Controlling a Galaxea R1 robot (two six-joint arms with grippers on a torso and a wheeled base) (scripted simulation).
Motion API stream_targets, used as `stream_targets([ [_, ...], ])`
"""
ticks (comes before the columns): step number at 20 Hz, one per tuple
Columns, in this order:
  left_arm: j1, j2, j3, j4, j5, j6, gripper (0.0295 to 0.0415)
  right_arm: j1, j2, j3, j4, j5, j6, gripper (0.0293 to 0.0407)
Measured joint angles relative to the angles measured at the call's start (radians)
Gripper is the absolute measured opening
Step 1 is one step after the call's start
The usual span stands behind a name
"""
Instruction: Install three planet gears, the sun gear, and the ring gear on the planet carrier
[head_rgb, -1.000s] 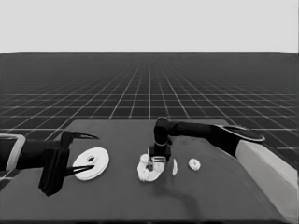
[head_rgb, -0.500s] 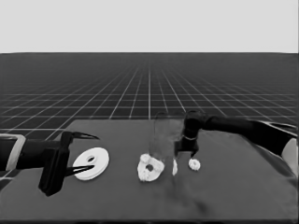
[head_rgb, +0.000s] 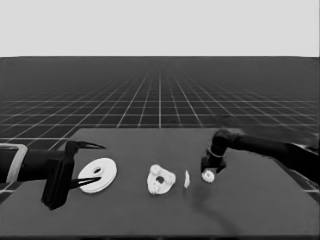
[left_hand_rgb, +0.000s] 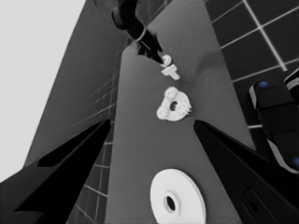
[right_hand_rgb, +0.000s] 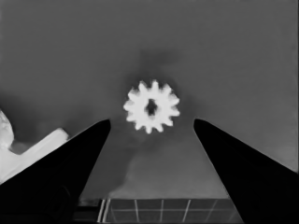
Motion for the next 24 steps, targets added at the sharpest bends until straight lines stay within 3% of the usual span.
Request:
stream_targets([
  [3,0.000,0.000,0.000,0.000,0.000,0.000,0.0385,-0.054,0.022,-0.051,-0.037,0.038,-0.020,0.0385],
  [8,0.000,0.000,0.000,0.000,0.000,0.000,0.0385,-0.064,0.028,-0.064,-0.045,0.047,-0.025,0.0385],
  [10,0.000,0.000,0.000,0.000,0.000,0.000,0.0385,-0.065,0.028,-0.065,-0.045,0.048,-0.025,0.0314],
  [18,0.000,0.000,0.000,0.000,0.000,0.000,0.0385,-0.064,0.028,-0.065,-0.045,0.048,-0.026,0.0311],
  [19,0.000,0.000,0.000,0.000,0.000,0.000,0.0385,-0.001,-0.005,0.012,0.006,-0.008,0.005,0.0311],
  [21,0.000,0.000,0.000,0.000,0.000,0.000,0.0385,0.086,-0.025,0.057,0.068,-0.055,0.022,0.0311],
  [24,0.000,0.000,0.000,0.000,0.000,0.000,0.0385,0.121,-0.028,0.064,0.096,-0.074,0.024,0.0311],
])
